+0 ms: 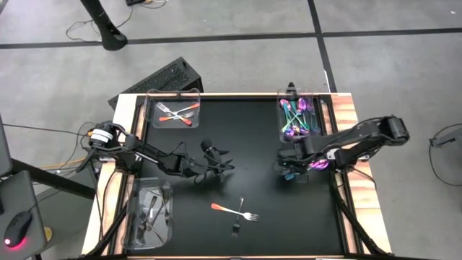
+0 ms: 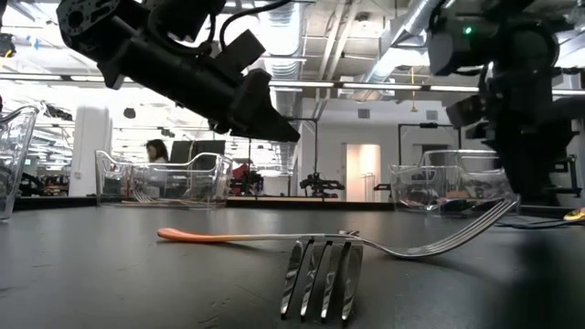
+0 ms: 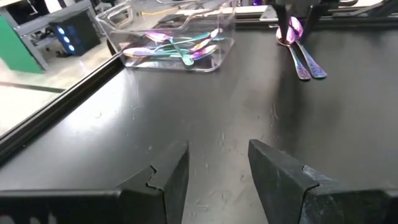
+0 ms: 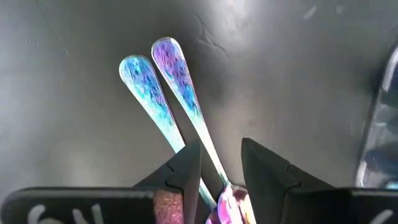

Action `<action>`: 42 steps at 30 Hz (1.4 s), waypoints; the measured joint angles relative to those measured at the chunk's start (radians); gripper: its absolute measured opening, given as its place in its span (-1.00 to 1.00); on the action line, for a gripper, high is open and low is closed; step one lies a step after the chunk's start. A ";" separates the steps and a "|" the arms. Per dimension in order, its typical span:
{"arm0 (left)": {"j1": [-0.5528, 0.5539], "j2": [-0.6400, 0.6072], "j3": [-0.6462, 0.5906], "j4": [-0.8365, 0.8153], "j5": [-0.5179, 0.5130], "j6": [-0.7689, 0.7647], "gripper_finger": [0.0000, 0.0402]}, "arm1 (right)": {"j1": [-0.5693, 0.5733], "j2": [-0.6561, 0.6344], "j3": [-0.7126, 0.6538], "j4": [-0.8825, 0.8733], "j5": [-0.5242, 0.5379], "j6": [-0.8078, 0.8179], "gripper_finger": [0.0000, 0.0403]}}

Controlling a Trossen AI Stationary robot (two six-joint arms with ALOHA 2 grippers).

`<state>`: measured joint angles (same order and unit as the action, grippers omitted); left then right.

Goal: Sort silverware by color (type)
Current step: Put the violet spoon into the top right transparent bin

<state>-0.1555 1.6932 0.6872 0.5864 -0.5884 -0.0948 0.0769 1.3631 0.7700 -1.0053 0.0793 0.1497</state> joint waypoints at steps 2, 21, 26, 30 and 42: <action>-0.001 0.000 0.000 -0.002 0.000 0.000 -0.23 | 0.001 0.028 -0.011 0.025 -0.003 -0.023 -0.32; 0.000 0.000 0.000 -0.057 -0.022 -0.005 -0.23 | 0.029 0.242 -0.017 0.031 0.014 -0.019 -0.65; 0.000 0.000 0.000 -0.062 -0.026 -0.005 -0.23 | 0.028 0.235 -0.007 0.036 0.020 -0.003 -0.94; 0.000 0.000 0.000 -0.066 -0.025 -0.009 -0.23 | 0.027 0.169 0.017 0.116 0.030 0.035 -0.95; 0.000 0.000 0.000 -0.080 -0.037 -0.013 -0.23 | -0.105 -0.201 0.050 0.304 0.080 0.072 -0.98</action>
<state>-0.1551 1.6928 0.6868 0.5064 -0.6257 -0.1082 -0.0280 1.1623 0.8196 -0.7015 0.1596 0.2218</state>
